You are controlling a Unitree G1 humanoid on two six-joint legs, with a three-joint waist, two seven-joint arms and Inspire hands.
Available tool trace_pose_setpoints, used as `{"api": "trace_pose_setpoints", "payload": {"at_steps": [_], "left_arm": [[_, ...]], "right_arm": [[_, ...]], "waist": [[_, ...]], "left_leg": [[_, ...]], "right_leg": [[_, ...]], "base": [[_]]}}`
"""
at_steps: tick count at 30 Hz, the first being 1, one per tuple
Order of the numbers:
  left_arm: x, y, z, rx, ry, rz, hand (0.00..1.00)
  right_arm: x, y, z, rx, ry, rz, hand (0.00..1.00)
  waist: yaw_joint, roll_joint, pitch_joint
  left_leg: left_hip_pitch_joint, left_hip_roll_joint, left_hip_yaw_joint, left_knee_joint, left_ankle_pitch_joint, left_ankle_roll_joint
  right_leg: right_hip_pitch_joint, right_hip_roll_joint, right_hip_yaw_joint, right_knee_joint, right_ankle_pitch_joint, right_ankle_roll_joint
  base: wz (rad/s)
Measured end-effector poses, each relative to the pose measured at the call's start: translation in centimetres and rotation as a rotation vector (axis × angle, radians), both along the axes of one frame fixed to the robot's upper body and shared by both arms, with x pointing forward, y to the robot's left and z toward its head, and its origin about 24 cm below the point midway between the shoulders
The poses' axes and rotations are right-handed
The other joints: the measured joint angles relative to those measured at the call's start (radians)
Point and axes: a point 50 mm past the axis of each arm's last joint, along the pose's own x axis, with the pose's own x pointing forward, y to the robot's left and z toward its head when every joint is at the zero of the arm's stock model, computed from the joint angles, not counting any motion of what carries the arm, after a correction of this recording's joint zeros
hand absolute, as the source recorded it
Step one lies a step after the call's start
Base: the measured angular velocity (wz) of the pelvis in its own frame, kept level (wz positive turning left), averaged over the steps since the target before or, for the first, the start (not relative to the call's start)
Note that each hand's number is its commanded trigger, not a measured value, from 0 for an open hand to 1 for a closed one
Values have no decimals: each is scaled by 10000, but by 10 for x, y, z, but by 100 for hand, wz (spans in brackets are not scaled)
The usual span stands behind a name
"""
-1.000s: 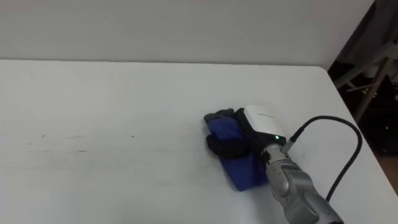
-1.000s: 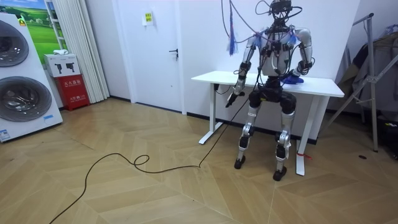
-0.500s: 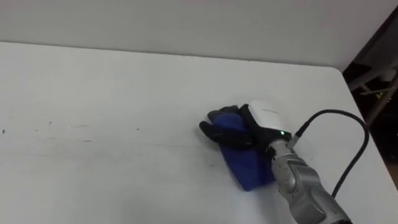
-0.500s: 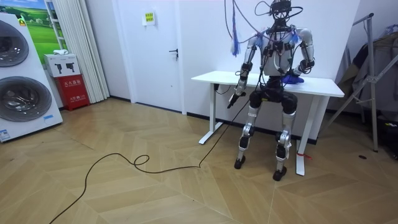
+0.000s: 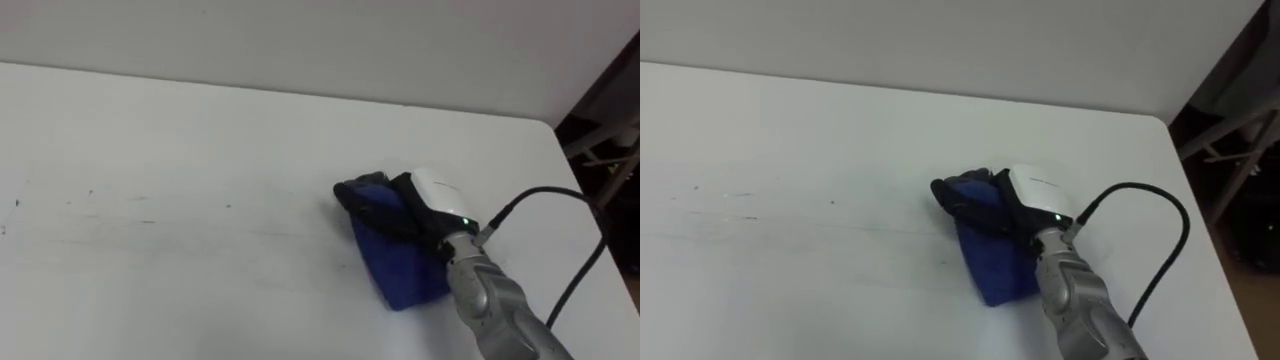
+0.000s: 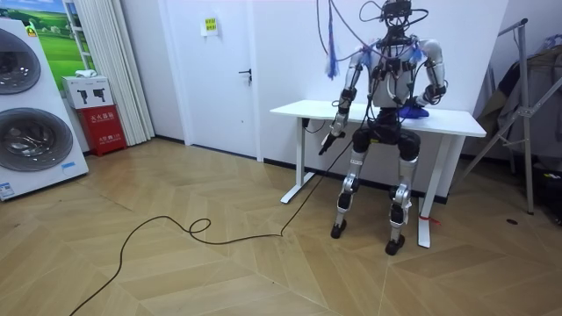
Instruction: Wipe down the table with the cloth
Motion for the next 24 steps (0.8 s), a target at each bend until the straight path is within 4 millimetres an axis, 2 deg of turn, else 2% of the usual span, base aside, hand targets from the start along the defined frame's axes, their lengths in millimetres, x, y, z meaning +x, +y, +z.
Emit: {"api": "trace_pose_setpoints", "payload": {"at_steps": [5, 9, 11, 14, 17, 19, 21, 23, 24], "left_arm": [[-2, 0, 0, 13, 2, 27, 0], [-1, -1, 2, -17, -240, -26, 0], [-3, 0, 2, 6, -251, -2, 0], [-11, 1, 1, 0, -114, 103, 0], [-23, 4, 0, -16, 174, 496, 0], [-34, 7, 1, 11, 296, 860, 0], [-40, 10, 2, 77, 360, 1116, 0], [-44, 15, 3, 174, 338, 1439, 0], [-45, 17, 4, 214, 331, 1558, 0]], "right_arm": [[-13, 0, 3, 213, -208, 24, 0], [-19, -4, 6, 623, -292, -182, 0], [-17, -10, 10, 819, -485, -396, 0], [-15, -27, 17, 954, -848, -1091, 0], [-18, -51, 32, 1116, -1653, -2077, 0], [-20, -69, 49, 1315, -2572, -2787, 0], [-21, -87, 64, 1404, -3315, -3356, 0], [-23, -106, 74, 1596, -4022, -4078, 0], [-25, -117, 80, 1594, -4450, -4561, 0]], "waist": [[-279, 122, -41], [-444, 172, -114], [-584, 210, -94], [-846, 176, -119], [-948, 113, -143], [-1143, -5, -182], [-1297, -81, -177], [-1341, -191, -96], [-1374, -247, -102]], "left_leg": [[1, -3, -7, 6, 3, 2], [6, -10, -7, 5, 10, 4], [69, -10, -7, -2, 17, 3], [116, -10, -6, 0, 21, -1], [146, -9, 2, -8, 21, -1], [194, -9, 13, -15, 23, -1], [269, -9, 45, -18, 21, -2], [412, -9, 90, -37, 19, -2], [425, -14, 126, -30, 14, 3]], "right_leg": [[13, -5, 2, 1, -16, 14], [12, -5, 19, 9, -23, 20], [62, -5, 18, 9, -25, 17], [96, -5, 48, 15, -48, 8], [125, -5, 63, 20, -64, 8], [148, -5, 90, 34, -71, 7], [210, -4, 131, 26, -89, 32], [317, -3, 189, 31, -98, 44], [318, -2, 226, 33, -98, 45]], "base": [[0], [0], [0], [0], [0], [0], [-4], [-6], [-6]]}}
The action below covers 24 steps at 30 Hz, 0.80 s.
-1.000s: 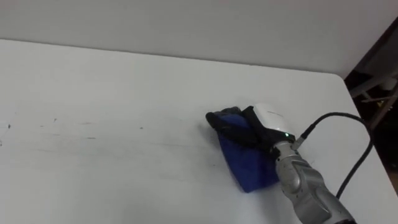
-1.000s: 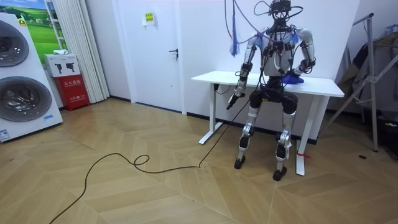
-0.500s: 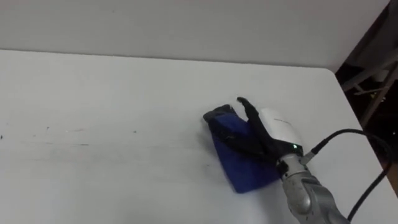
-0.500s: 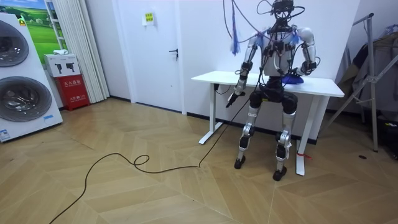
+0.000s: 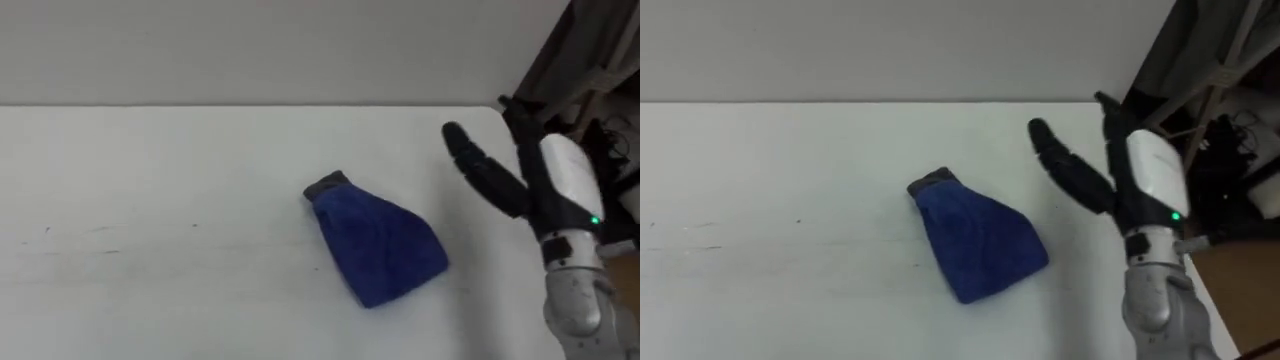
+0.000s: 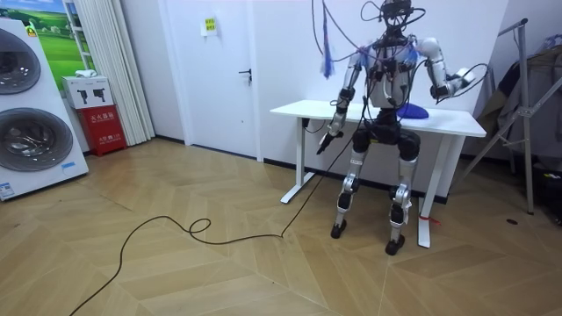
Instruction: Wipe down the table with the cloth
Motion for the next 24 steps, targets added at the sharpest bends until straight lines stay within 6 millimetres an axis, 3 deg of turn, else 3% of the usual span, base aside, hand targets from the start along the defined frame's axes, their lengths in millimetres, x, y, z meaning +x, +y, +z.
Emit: {"api": "trace_pose_setpoints", "payload": {"at_steps": [4, 7, 9, 15, 19, 21, 24], "left_arm": [[-7, 2, 1, 53, 107, 157, 0], [-9, 7, 4, 201, -29, 526, 0], [-9, 11, 5, 291, -114, 687, 0], [-17, 21, 9, 454, -67, 1165, 0], [-19, 24, 10, 539, -101, 1421, 0], [-20, 26, 11, 602, -138, 1571, 0], [-22, 30, 14, 762, -328, 1908, 0]], "right_arm": [[-9, -27, 15, 288, -1193, -1422, 0], [-19, -56, 29, 340, -1957, -2585, 0], [-26, -70, 28, 626, -2159, -3275, 0], [-72, -117, -26, 2104, -638, -6397, 0], [-109, -142, -56, 3319, -320, -8971, 0], [-126, -147, -71, 3987, 5, -9881, 0], [-157, -153, -90, 5472, -25, -11537, 0]], "waist": [[-297, -109, -8], [-738, -147, 3], [-925, -240, 34], [-1200, -577, 25], [-1359, -593, 6], [-1416, -622, -60], [-1609, -580, -81]], "left_leg": [[-12, -1, -1, 23, -9, 9], [-11, 0, 4, 9, -9, 9], [21, 1, 20, 6, -8, 9], [104, 2, 97, 22, -36, 12], [52, 2, 127, 11, -40, 12], [-10, 1, 143, 20, -39, 14], [-22, 1, 143, 13, -39, 14]], "right_leg": [[-11, -4, 3, 16, -1, 1], [-13, -4, 10, 15, -16, 4], [-6, -4, 21, 21, -14, 1], [-31, -20, 83, 190, -151, 47], [-96, -17, 98, 168, -165, 64], [-174, -18, 115, 199, -121, -4], [-180, -18, 112, 184, -121, -3]], "base": [[-1], [0], [0], [-3], [0], [-2], [0]]}}
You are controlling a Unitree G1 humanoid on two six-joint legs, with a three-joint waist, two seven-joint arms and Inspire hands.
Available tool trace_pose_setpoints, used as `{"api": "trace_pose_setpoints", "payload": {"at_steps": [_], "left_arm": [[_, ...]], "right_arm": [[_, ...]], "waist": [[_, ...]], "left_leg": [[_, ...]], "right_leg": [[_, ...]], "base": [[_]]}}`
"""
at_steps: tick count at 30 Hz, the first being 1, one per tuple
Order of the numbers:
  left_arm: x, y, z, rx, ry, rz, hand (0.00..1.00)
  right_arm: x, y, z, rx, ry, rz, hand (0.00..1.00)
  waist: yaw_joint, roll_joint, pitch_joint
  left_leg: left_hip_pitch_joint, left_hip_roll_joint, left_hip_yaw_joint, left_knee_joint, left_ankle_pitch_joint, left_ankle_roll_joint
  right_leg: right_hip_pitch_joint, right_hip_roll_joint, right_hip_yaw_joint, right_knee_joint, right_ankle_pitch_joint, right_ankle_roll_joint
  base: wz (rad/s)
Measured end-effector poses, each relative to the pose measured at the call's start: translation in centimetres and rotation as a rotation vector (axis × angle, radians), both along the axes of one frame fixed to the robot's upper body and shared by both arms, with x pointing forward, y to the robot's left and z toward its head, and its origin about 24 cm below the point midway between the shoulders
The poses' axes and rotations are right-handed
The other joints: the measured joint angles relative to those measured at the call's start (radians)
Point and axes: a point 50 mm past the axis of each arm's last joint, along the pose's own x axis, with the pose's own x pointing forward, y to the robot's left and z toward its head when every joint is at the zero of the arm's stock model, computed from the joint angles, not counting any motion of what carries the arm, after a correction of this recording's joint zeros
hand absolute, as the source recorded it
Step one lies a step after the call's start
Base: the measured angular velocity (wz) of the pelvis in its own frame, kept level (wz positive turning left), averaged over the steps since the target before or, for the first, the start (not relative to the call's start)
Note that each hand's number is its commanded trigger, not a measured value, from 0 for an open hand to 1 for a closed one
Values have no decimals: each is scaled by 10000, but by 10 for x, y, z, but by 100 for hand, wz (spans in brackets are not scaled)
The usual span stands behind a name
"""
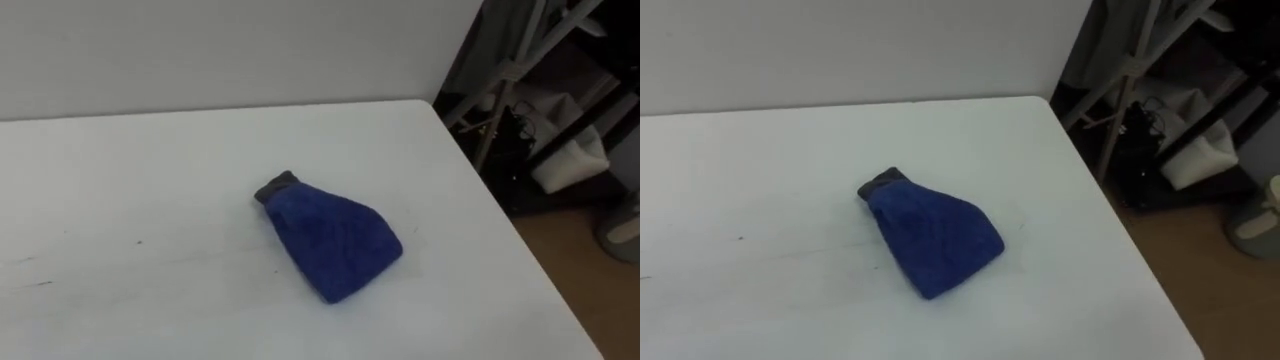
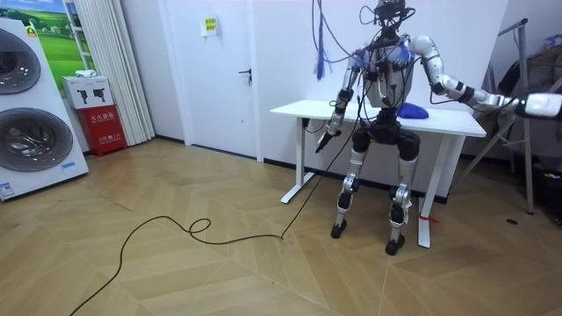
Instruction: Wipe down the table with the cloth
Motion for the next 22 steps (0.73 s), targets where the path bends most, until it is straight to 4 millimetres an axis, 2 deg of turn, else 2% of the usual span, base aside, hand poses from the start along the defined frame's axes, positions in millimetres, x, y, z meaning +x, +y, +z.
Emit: {"api": "trace_pose_setpoints", "payload": {"at_steps": [2, 4, 5, 7, 9, 12, 13, 15, 16, 17, 19, 22], "left_arm": [[-2, 1, 1, 26, -65, 263, 0], [0, 4, 3, 92, -317, 432, 0], [-1, 4, 3, 92, -320, 471, 0], [-2, 2, 2, 41, -275, 522, 0], [-4, 0, 0, -61, -169, 593, 0], [-6, -2, -2, -301, -57, 675, 0], [-5, -3, -3, -408, -82, 650, 0], [-2, -3, -4, -470, -102, 570, 0], [0, -5, -6, -551, -74, 469, 0], [1, -6, -7, -619, -23, 399, 0], [2, -11, -10, -854, 179, 87, 0], [12, -23, -16, -1260, 344, -645, 0]], "right_arm": [[-21, -2, -11, 654, -46, -1018, 0], [-57, 4, -29, 1617, 567, -1992, 0], [-67, 7, -35, 1923, 837, -2194, 0], [-102, 23, -57, 3265, 1732, -2986, 0], [-125, 36, -67, 4166, 2389, -3517, 0], [-152, 53, -76, 5109, 3029, -3882, 0], [-159, 61, -80, 5508, 3231, -3851, 0], [-164, 72, -86, 6178, 3664, -3384, 0], [-162, 80, -92, 6654, 4122, -2756, 0], [-160, 83, -94, 6839, 4424, -2320, 0], [-152, 94, -103, 7439, 5087, -1034, 0], [-134, 114, -117, 8259, 6400, 1369, 0]], "waist": [[-138, 41, -42], [-201, 1, -79], [-237, 18, -83], [-317, -14, -130], [-411, -18, -132], [-568, 3, -137], [-554, 83, -186], [-558, 57, -163], [-543, 146, -197], [-527, 114, -172], [-483, 164, -176], [-46, 494, -167]], "left_leg": [[7, 2, 1, -3, -1, -1], [25, 6, 4, 6, 0, -1], [25, 7, 3, 9, 0, -1], [25, 2, 1, 24, -5, 9], [25, -15, -6, 43, -17, 21], [25, -19, -15, 36, -50, -27], [28, -22, -29, 36, -50, -22], [29, -21, -33, 67, -32, 22], [23, -20, -32, 126, -66, 28], [18, -20, -31, 161, -91, 25], [29, -21, -43, 200, -151, -25], [64, -21, -67, 238, -201, -16]], "right_leg": [[4, 1, 1, -4, -22, 32], [18, -4, -1, 12, -48, 51], [28, -10, -1, 8, -49, 50], [54, -32, -4, 13, -58, 57], [54, -44, -3, 29, -80, 78], [63, -44, -2, -2, -88, 90], [72, -46, -10, 1, -84, 85], [71, -53, -13, 31, -15, -22], [73, -55, -7, 68, -16, -21], [73, -56, -2, 90, -19, -16], [95, -57, -6, 116, -21, -13], [185, -51, -5, 22, 23, -20]], "base": [[0], [0], [0], [0], [0], [0], [0], [0], [0], [0], [0], [0]]}}
